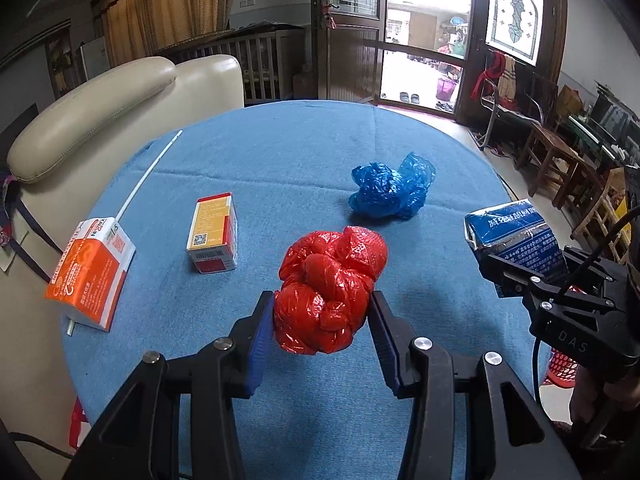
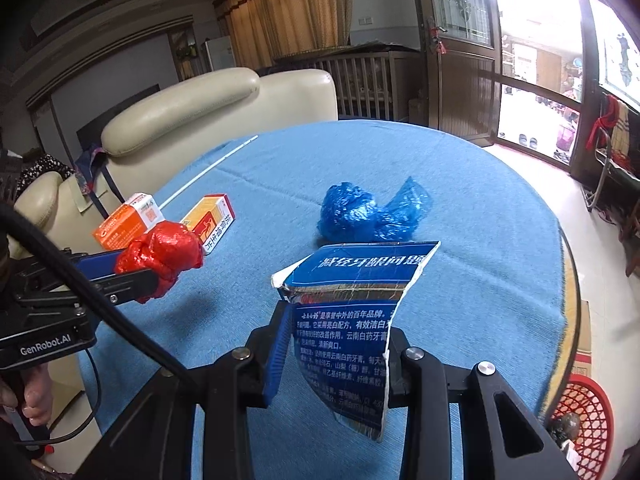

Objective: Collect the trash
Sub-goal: 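Lift the red bag in the left gripper while the right lifts the carton, then carry both items over the red wastebasket and open both grippers to drop them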

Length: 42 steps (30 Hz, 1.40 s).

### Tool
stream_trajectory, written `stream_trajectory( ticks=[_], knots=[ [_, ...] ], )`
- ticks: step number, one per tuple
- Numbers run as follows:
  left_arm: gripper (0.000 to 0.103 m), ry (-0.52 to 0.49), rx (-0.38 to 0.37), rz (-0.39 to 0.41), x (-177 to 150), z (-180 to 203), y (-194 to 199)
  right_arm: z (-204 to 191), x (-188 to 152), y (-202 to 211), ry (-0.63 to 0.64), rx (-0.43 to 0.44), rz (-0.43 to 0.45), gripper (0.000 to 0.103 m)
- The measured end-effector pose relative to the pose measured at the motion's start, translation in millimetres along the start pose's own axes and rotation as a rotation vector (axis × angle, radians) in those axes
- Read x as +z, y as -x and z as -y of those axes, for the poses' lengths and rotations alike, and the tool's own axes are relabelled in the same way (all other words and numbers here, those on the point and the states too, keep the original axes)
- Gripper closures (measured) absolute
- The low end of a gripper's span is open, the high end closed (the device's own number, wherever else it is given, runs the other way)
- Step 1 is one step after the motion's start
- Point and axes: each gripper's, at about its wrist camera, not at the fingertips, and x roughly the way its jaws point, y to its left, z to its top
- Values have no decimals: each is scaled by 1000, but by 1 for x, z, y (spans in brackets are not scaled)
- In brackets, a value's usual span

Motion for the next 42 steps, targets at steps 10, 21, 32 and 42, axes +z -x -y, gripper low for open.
stream_trajectory(
  ticks=[10, 21, 32, 42],
  knots=[
    [55, -26, 21, -10, -3, 24, 10, 21, -12, 26, -44, -5, 31, 64],
    [55, -75, 21, -12, -3, 54, 15, 48, -29, 42, -115, -5, 45, 64],
    [55, -136, 8, -29, -1, 84, 7, 75, -44, 54, -177, -27, 57, 64],
    [55, -207, -11, -42, 4, 112, -1, 100, -53, 62, -246, -43, 63, 64]
  ],
)
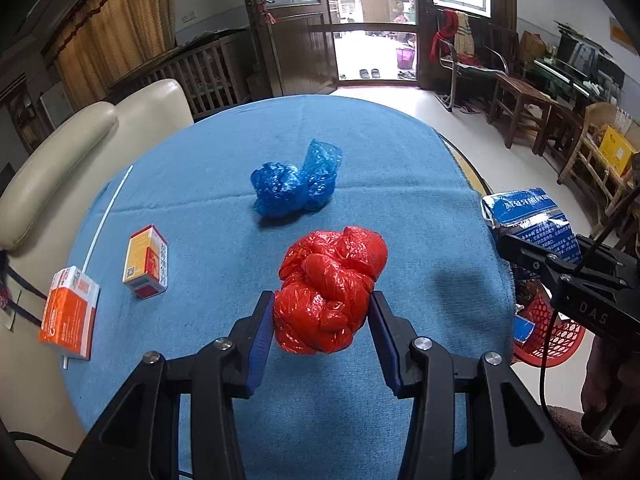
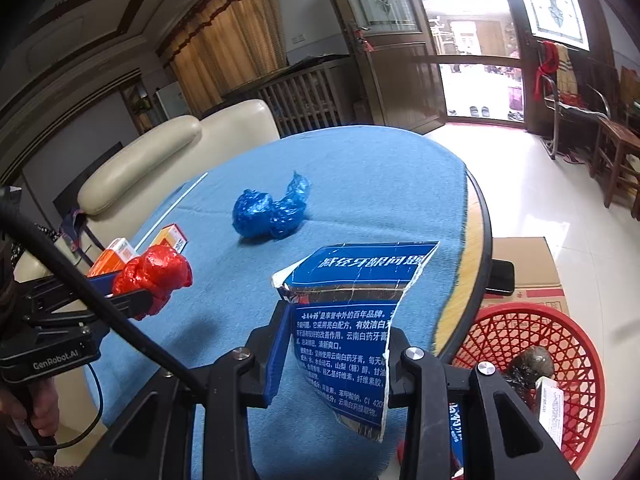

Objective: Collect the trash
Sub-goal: 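Carry both items over the red wastebasket and open both grippers to drop them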

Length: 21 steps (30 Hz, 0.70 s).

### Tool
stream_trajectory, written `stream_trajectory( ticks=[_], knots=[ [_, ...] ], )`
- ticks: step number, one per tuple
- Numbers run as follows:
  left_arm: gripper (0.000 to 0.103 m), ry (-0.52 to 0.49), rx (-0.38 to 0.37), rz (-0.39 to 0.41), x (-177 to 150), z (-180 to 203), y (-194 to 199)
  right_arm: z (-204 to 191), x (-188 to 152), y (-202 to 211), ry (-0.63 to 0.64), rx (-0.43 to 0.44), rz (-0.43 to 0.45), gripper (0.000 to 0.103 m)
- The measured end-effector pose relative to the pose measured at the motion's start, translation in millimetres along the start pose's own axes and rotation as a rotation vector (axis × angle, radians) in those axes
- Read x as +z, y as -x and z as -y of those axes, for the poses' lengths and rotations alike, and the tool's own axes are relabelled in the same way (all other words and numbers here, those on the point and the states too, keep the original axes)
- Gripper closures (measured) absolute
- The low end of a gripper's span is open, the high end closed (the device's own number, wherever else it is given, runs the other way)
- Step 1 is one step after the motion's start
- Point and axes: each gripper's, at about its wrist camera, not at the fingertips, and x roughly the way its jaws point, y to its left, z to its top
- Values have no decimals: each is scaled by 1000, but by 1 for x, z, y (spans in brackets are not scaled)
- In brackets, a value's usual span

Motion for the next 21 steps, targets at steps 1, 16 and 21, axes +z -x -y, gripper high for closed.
stream_trajectory(
  ticks=[1, 16, 21],
  knots=[
    [55, -7, -2, -1, 1, 3, -1, 3, 0, 0, -9, -1, 1, 64],
    [55, -102, -40, -6, 18, 40, -11, 39, -3, 6, -102, -40, 4, 64],
    [55, -129, -47, -7, 22, 53, -12, 50, -5, 7, -127, -51, 2, 64]
  ],
)
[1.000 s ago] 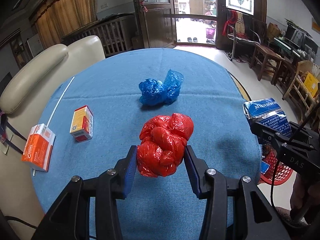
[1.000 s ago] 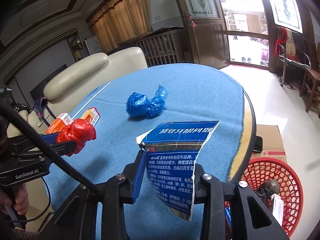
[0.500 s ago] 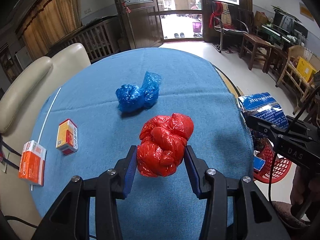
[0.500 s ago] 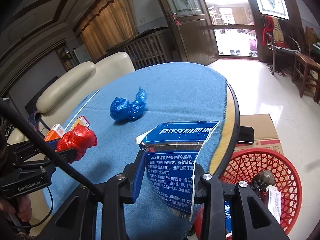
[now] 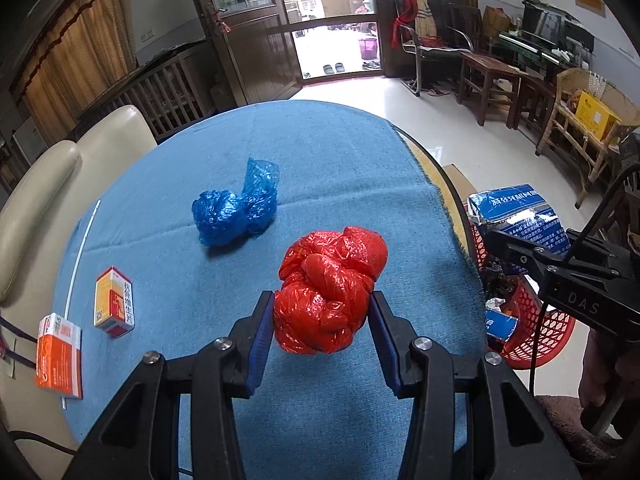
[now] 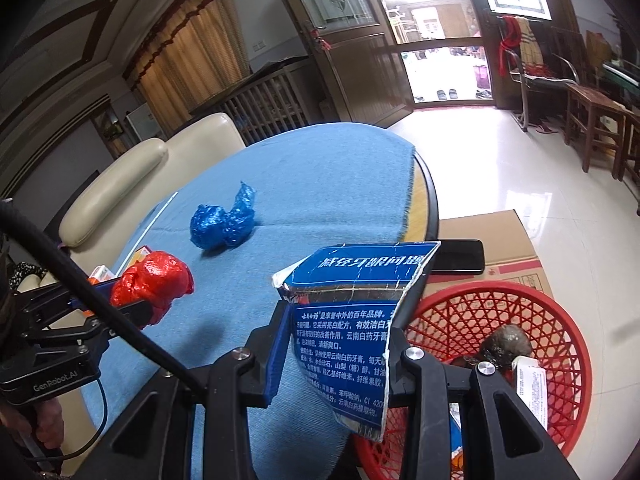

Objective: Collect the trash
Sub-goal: 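Carry both items over the red wastebasket and open both grippers to drop them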

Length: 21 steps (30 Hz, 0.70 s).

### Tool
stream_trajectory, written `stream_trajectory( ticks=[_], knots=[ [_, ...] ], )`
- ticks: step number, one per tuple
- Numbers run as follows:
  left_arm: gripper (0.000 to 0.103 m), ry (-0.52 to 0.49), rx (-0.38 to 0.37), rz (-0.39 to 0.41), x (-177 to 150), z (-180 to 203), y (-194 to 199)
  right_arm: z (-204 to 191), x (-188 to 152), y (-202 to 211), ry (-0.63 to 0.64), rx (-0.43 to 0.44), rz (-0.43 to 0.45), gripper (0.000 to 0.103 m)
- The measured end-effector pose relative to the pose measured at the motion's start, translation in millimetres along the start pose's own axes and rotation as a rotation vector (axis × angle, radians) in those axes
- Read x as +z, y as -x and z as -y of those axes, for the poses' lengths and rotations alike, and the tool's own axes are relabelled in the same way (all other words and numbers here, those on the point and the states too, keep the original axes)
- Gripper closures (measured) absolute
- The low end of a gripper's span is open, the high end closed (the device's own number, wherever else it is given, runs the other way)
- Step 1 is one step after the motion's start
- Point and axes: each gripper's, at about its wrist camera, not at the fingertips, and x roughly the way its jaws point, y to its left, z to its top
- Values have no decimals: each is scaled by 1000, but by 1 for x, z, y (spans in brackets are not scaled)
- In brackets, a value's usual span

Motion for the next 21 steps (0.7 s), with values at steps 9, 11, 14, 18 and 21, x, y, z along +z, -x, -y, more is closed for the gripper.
stream_trajectory(
  ticks=[9, 11, 14, 18, 21],
  knots=[
    [55, -42, -27, -8, 7, 18, -4, 16, -2, 6, -36, -19, 8, 64],
    [55, -55, -32, -6, 8, 23, -4, 22, -4, 8, -49, -25, 9, 64],
    [55, -72, -44, -5, 11, 31, -5, 29, -5, 10, -69, -37, 8, 64],
    [55, -98, -55, -2, 14, 42, -6, 42, -9, 15, -98, -53, 9, 64],
    [55, -113, -62, 0, 17, 50, -8, 51, -10, 19, -119, -67, 12, 64]
  ],
)
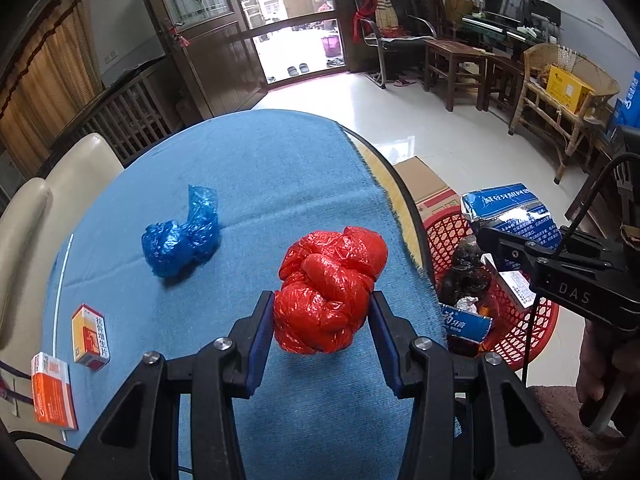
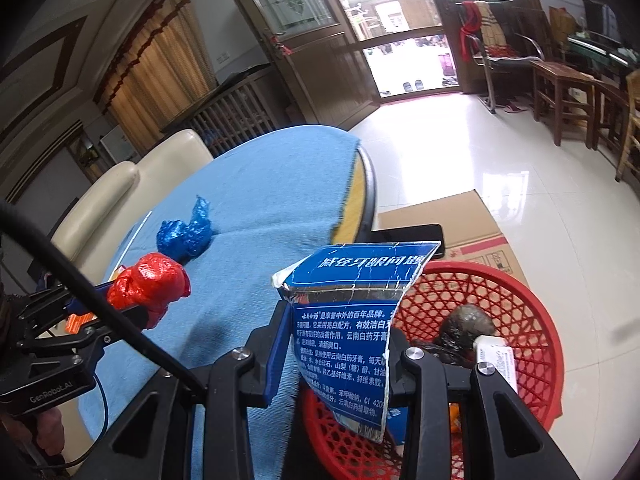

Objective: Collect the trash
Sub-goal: 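Carry both items over the red wastebasket and open both grippers to drop them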

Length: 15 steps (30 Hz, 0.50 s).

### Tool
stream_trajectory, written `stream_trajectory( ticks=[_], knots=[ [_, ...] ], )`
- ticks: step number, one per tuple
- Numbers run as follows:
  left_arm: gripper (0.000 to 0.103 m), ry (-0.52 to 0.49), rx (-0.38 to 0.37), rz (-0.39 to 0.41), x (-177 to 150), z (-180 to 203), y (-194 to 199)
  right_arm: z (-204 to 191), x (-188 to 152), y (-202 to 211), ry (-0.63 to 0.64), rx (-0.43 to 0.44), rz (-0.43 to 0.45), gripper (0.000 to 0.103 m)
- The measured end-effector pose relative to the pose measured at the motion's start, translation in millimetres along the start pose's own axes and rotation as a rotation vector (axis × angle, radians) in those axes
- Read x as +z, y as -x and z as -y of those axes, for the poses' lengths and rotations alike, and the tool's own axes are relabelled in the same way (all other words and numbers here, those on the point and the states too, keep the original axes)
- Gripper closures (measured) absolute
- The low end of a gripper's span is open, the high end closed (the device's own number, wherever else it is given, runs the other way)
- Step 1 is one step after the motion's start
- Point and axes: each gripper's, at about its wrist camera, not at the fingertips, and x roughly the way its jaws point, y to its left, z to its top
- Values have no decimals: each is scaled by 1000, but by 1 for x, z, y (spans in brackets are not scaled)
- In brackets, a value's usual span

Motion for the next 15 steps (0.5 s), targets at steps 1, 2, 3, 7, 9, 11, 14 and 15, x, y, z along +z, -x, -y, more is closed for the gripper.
stream_trajectory(
  ticks=[1, 2, 3, 7, 9, 11, 14, 15],
  knots=[
    [55, -4, -3, 1, 1, 1, -1, 3, 0, 1, -6, -3, 0, 64],
    [55, -9, -7, 2, 2, 3, -1, 6, 0, 2, -13, -6, 1, 64],
    [55, -16, -10, 3, 3, 5, -1, 8, 0, 3, -18, -11, 2, 64],
    [55, -37, -32, 9, 9, 16, -5, 16, 0, 8, -30, -31, 11, 64],
    [55, -40, -59, 13, 12, 20, -6, 23, 1, 11, -39, -47, 18, 64],
    [55, -41, -98, 18, 14, 24, -6, 31, 2, 14, -56, -60, 26, 64],
    [55, -34, -172, 21, 18, 30, -8, 42, 3, 20, -79, -85, 36, 64],
    [54, -36, -193, 20, 19, 32, -9, 46, 3, 22, -87, -94, 38, 64]
  ],
)
